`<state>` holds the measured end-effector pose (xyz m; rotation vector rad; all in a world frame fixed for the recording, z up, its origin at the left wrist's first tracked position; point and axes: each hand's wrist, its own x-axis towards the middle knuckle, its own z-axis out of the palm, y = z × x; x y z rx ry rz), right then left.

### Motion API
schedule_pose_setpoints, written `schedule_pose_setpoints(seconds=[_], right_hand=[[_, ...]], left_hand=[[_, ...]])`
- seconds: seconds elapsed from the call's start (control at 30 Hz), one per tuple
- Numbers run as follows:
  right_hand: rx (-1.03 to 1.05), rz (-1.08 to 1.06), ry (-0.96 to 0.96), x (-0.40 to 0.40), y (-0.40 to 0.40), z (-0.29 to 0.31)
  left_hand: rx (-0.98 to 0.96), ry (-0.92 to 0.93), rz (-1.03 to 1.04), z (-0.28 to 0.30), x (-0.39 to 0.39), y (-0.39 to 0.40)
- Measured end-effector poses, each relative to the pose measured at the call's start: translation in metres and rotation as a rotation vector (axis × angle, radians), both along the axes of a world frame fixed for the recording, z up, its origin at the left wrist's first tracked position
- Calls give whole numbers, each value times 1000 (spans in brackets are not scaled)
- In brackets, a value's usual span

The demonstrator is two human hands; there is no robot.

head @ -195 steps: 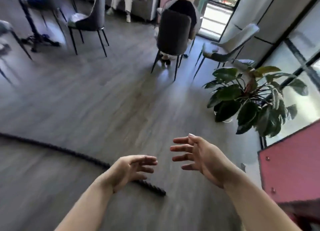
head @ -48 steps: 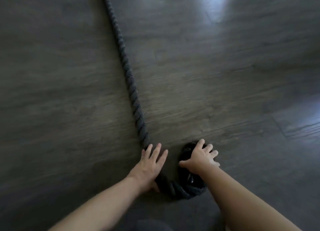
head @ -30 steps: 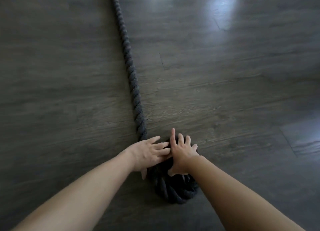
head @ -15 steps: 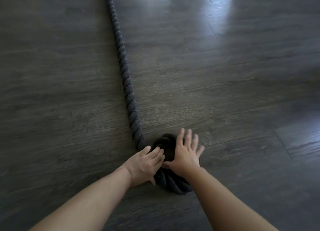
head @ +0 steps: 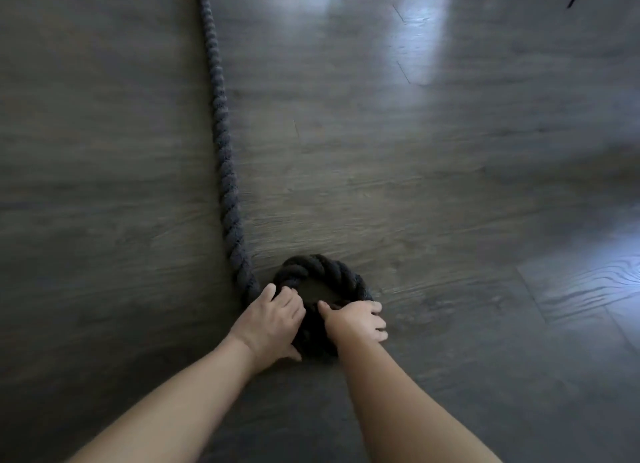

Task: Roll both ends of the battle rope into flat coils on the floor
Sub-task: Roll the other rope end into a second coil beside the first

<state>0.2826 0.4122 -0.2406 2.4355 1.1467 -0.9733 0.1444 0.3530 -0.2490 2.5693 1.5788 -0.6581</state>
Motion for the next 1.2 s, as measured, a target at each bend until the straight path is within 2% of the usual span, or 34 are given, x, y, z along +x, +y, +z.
schedule_pose_setpoints(seconds=[0.1, 0.23, 0.37, 0.57, 0.7, 0.8, 0.9, 0.97, 1.03, 1.2], right_hand=[[-11, 65, -25, 4, 4, -2], [-9, 85, -1, 3, 5, -2], [-39, 180, -16, 3, 18, -1], [-104, 270, -3, -8, 52, 5], [-168, 507, -59, -19, 75, 1], [-150, 542, -79, -24, 83, -5], [-95, 552, -76, -29, 90, 0], [-55, 628, -69, -35, 99, 5], [-27, 765, -56, -42, 110, 8], [-9, 1035, -21, -51, 145, 9]], left_hand=[[-20, -79, -87, 12, -10, 16], [-138, 74, -230, 29, -30, 51], [-192, 155, -207, 26, -32, 69], [-212, 57, -38, 5, -47, 54], [-180, 20, 48, -2, -45, 46], [-202, -15, 109, 0, -43, 44], [-400, 41, 199, 9, -40, 48], [-348, 54, 214, 7, -35, 52], [-172, 35, 202, -11, -35, 50], [-232, 54, 434, -4, -12, 60]])
